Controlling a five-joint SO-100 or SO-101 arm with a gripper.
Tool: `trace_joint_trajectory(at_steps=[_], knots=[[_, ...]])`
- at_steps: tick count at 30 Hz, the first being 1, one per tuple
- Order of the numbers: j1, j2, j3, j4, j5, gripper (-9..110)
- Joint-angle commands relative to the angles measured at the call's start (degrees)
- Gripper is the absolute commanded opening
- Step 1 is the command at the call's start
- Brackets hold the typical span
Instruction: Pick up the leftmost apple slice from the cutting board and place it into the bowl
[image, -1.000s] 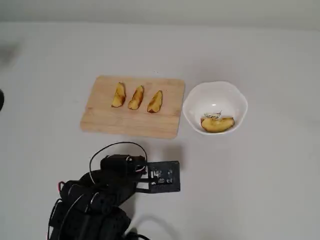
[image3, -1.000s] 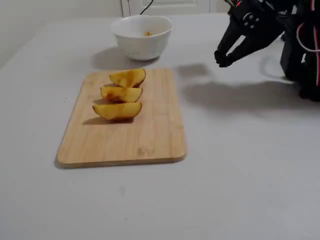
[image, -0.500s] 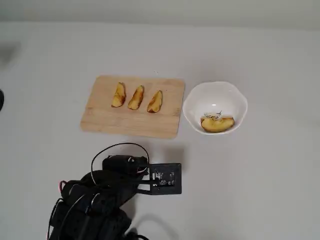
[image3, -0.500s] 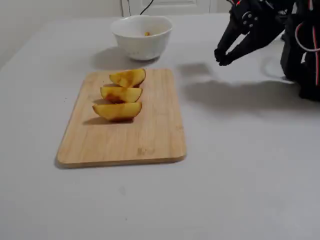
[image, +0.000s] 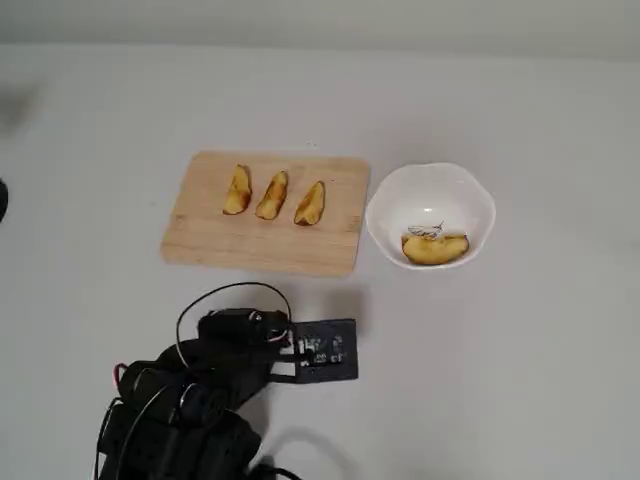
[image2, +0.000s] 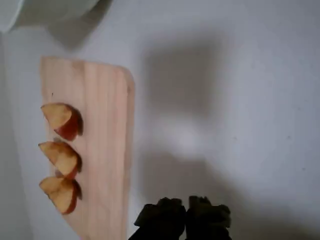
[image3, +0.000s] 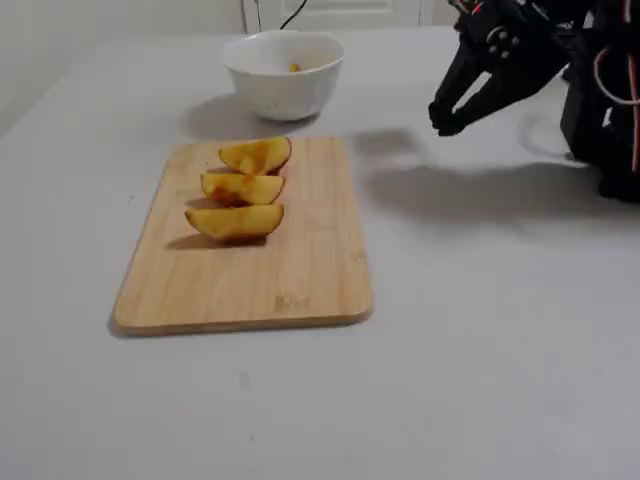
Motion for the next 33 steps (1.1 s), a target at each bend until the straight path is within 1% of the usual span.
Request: trace_joint_trajectory(at_steps=[1,15,33], knots=[[-2.3,0.5,0.1,-1.2,0.4,0],[-4.7,0.5,0.1,-1.1,0.4,0],[-4.7,0.5,0.1,-1.1,0.4,0]])
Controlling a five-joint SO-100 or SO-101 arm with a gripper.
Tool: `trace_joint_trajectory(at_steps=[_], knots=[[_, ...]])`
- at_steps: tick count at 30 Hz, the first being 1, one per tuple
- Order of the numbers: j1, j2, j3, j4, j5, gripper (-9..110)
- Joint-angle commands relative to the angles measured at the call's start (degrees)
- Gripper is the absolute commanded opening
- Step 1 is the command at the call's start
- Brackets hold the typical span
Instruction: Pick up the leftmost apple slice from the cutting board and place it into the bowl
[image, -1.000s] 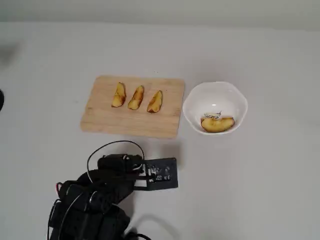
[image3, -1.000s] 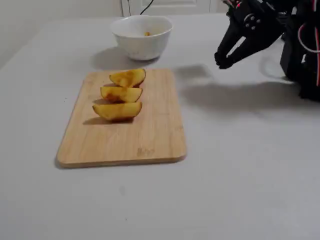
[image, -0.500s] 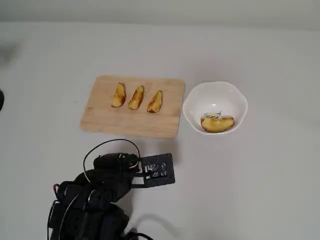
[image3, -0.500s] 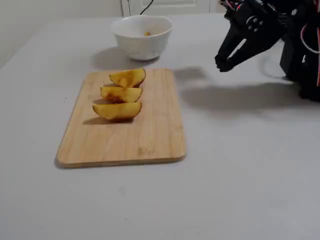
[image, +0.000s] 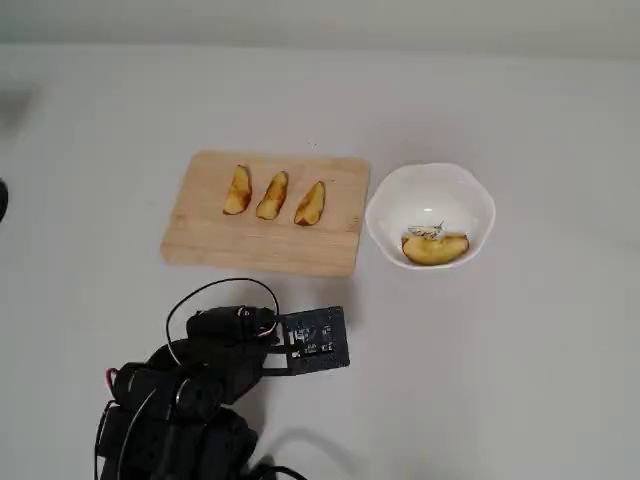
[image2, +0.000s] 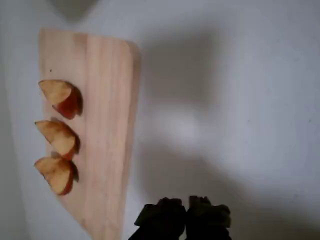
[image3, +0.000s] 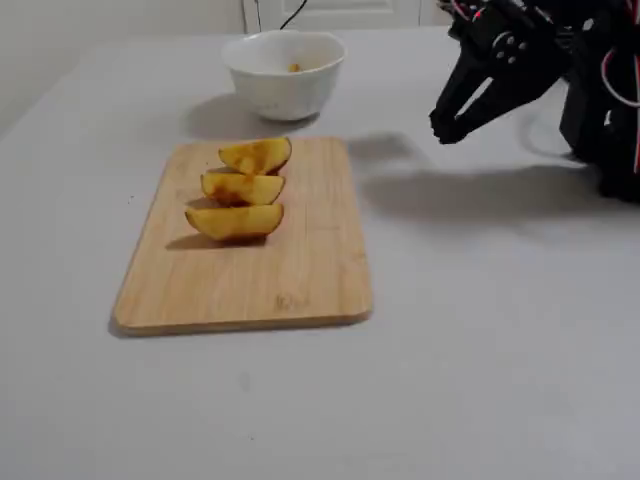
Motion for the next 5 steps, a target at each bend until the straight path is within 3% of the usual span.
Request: trace_joint_trajectory(at_steps=[1,5], knots=[[-0.5,0.5,0.1,-1.1,0.4,0],[-0.5,0.5,0.1,-1.1,0.4,0]])
